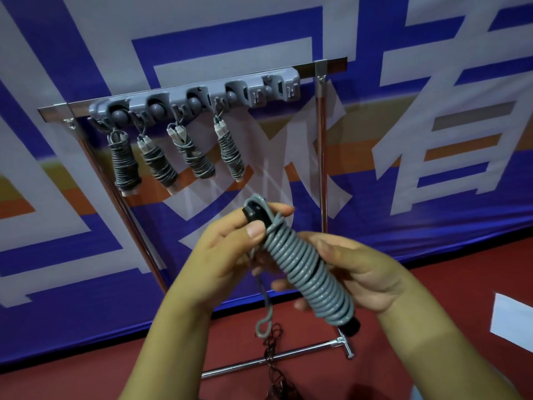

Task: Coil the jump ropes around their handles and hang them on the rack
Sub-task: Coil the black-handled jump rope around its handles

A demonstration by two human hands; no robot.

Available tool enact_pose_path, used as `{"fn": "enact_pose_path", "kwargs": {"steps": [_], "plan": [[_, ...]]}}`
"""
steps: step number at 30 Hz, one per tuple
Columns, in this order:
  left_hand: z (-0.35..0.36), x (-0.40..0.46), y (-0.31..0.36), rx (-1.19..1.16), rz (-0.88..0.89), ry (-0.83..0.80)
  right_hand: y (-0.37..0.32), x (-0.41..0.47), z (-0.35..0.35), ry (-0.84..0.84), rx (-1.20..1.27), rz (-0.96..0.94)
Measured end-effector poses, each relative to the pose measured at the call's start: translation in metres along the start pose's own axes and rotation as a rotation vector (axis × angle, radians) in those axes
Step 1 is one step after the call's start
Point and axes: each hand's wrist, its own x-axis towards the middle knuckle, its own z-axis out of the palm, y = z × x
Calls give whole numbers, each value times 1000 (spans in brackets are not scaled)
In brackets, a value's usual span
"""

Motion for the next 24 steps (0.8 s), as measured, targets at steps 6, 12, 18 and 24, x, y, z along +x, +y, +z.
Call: {"fn": "enact_pose_path", "kwargs": {"steps": [6, 12, 18, 24], "plan": [[-15, -3, 3, 42, -38, -65, -2, -8, 8, 56, -97, -59], [-18, -1, 8, 150, -138, 68, 3, -12, 21, 458, -333, -251], [-10, -1, 12, 273, -224, 218, 9, -13, 33, 633, -419, -409], [-8, -1, 8, 266, -223, 270, 17, -10, 33, 678, -483, -461]]}}
